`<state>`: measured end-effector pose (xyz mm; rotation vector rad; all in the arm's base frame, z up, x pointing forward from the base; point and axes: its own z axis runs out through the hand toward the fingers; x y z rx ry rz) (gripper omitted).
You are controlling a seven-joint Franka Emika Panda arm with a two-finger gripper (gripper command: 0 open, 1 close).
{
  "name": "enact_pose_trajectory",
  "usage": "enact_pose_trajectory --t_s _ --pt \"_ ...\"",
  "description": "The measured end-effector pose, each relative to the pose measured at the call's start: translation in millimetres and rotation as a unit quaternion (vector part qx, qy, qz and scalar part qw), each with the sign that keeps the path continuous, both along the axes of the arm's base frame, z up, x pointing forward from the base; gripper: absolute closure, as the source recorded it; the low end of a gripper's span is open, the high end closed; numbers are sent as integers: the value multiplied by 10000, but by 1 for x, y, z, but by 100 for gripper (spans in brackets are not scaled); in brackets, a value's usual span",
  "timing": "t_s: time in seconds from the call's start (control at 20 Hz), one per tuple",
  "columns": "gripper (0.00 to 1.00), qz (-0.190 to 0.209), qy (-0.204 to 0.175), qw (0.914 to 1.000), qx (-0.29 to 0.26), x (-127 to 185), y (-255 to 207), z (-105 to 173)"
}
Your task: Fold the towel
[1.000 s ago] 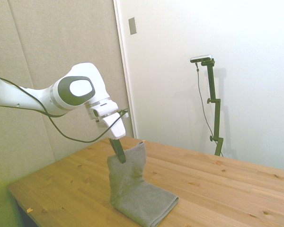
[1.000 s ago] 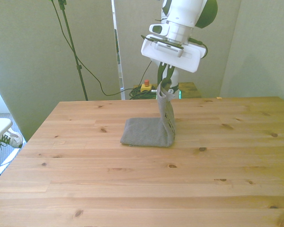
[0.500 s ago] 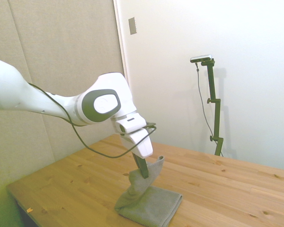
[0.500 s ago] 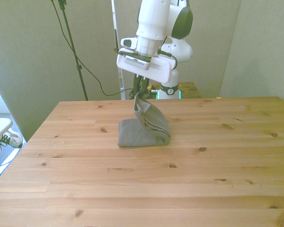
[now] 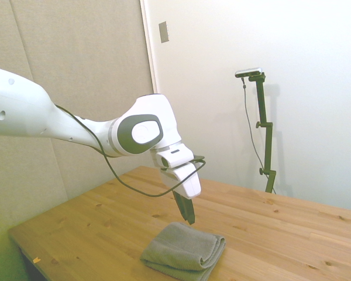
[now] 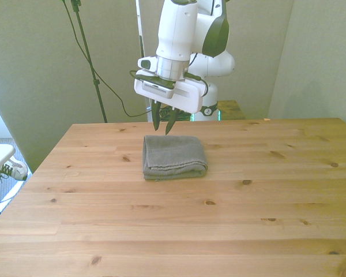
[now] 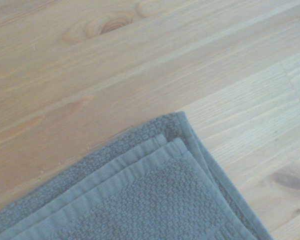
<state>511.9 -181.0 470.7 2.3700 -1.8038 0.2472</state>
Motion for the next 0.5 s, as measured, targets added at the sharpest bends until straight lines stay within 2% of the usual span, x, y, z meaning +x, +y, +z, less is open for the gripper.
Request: enact_pose_trajectory --t_s 0.05,0.2,0.5 --pt "0 67 12 10000 37 -1 3 2" --pt "0 641 89 9971 402 -14 29 6" --pt "0 1483 316 9874 461 -93 99 -6"
